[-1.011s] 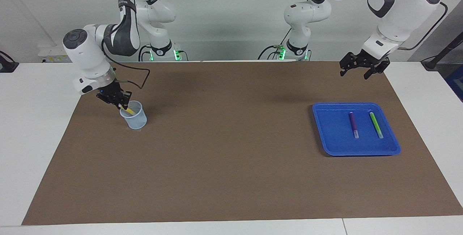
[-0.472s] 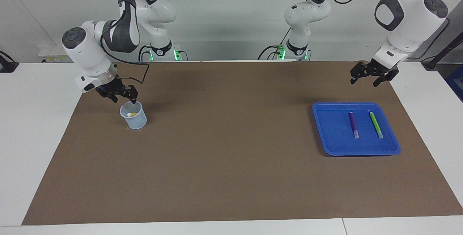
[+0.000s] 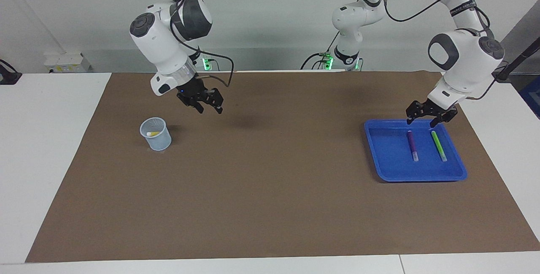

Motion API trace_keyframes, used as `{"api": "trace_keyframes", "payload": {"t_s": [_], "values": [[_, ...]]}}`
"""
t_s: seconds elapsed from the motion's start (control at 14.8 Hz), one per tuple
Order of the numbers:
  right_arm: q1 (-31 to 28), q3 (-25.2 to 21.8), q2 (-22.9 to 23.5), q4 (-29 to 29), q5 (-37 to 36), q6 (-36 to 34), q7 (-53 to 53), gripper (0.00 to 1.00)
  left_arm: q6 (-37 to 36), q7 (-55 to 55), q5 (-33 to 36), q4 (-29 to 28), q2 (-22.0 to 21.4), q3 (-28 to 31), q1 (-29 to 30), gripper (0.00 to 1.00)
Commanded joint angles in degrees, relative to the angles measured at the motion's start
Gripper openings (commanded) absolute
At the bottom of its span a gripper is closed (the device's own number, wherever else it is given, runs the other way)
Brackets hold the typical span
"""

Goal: Transfer and insert pens with both arms
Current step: 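Withdraw the right gripper from the cup while the left gripper reaches the purple pen, then grasp the purple pen in the tray with the left gripper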

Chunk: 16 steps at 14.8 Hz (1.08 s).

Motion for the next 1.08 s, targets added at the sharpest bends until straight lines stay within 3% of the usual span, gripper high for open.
{"api": "trace_keyframes", "payload": {"t_s": [0.0,0.47,1.01], "values": [[3.9,-0.3,0.7,0.1,4.4,4.8,4.7,0.74,3.9,1.1,0.9,-0.5,2.7,-0.3,0.9,0.92],[9.7,-0.2,2.1,0.4,7.7,11.8,10.1,0.74,10.9,1.9,0.9,-0.5,8.1,-0.3,1.4,0.90],[10.9,-0.2,3.2,3.2,11.9,11.8,11.4,0.75,15.9,2.0,0.9,-0.5,12.0,-0.3,2.1,0.80]]}}
